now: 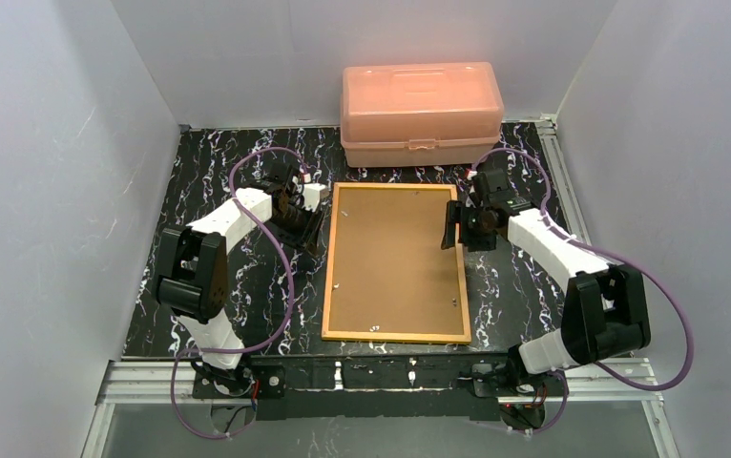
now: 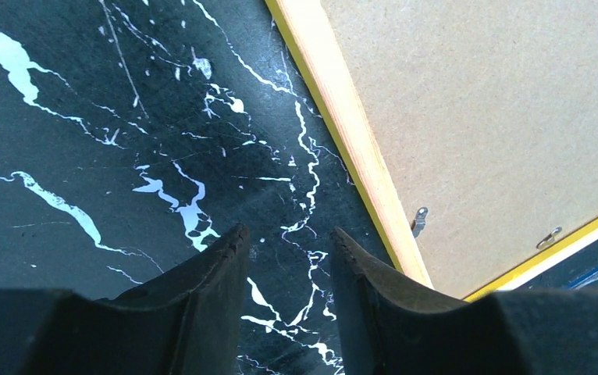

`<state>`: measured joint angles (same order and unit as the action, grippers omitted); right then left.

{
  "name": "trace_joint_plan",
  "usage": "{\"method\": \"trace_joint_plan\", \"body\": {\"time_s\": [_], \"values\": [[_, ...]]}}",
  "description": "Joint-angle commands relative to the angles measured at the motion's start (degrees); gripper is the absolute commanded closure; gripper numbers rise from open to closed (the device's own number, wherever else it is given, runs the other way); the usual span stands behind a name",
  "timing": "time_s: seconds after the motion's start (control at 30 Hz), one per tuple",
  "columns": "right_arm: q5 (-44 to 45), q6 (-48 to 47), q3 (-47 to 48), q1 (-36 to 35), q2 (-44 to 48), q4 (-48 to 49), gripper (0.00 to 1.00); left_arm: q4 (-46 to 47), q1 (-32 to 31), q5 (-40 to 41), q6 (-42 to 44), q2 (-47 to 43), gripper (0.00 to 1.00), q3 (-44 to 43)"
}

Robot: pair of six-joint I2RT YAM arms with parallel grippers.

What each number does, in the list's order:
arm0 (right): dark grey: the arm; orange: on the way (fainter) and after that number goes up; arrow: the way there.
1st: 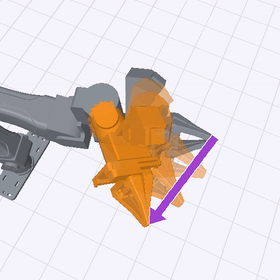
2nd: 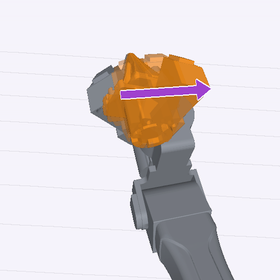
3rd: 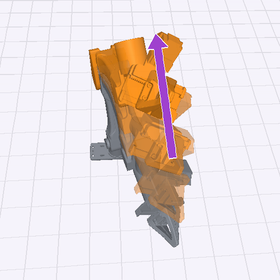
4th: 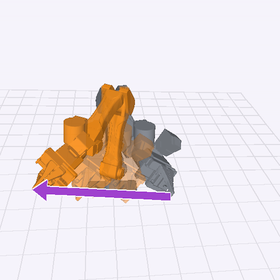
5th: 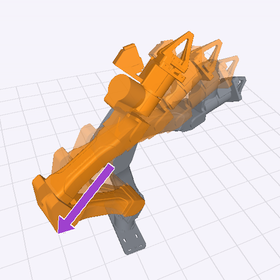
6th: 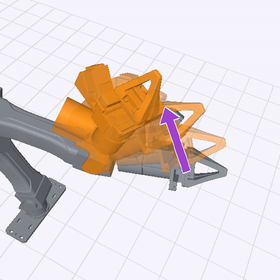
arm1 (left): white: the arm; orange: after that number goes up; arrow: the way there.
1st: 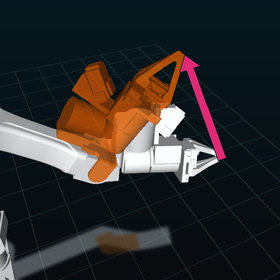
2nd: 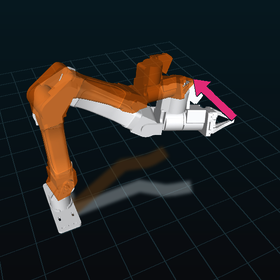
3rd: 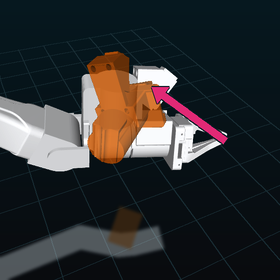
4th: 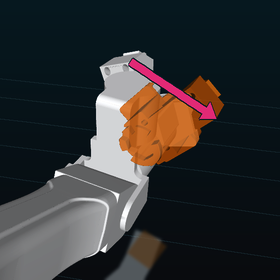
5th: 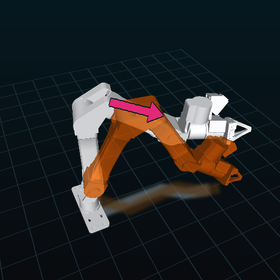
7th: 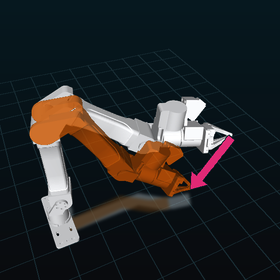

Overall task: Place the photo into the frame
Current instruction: Place the photo frame item in the photo frame.

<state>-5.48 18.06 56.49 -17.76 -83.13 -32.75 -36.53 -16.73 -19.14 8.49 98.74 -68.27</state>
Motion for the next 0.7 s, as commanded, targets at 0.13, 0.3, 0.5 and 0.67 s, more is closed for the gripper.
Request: {"method": "trace_joint_plan", "body": {"time_s": [0.13,0.3,0.5,0.67], "values": [[4.6,5.0,-1.4,1.0,3.8,7.0,0.2,-1.9,-0.2,-3.9,7.8,-2.6,0.57,2.3],[5.0,9.5,-4.7,3.8,4.8,13.4,0.13,-0.8,-0.2,-3.2,12.2,-4.6,0.52,5.9],[-0.9,12.3,-7.2,5.8,4.1,17.3,0.15,-1.2,-0.2,-5.7,11.7,-5.7,0.51,7.2],[2.7,12.0,-7.4,3.2,7.8,13.8,0.18,-2.4,-0.2,-10.1,4.3,-4.8,0.51,4.9]]}}
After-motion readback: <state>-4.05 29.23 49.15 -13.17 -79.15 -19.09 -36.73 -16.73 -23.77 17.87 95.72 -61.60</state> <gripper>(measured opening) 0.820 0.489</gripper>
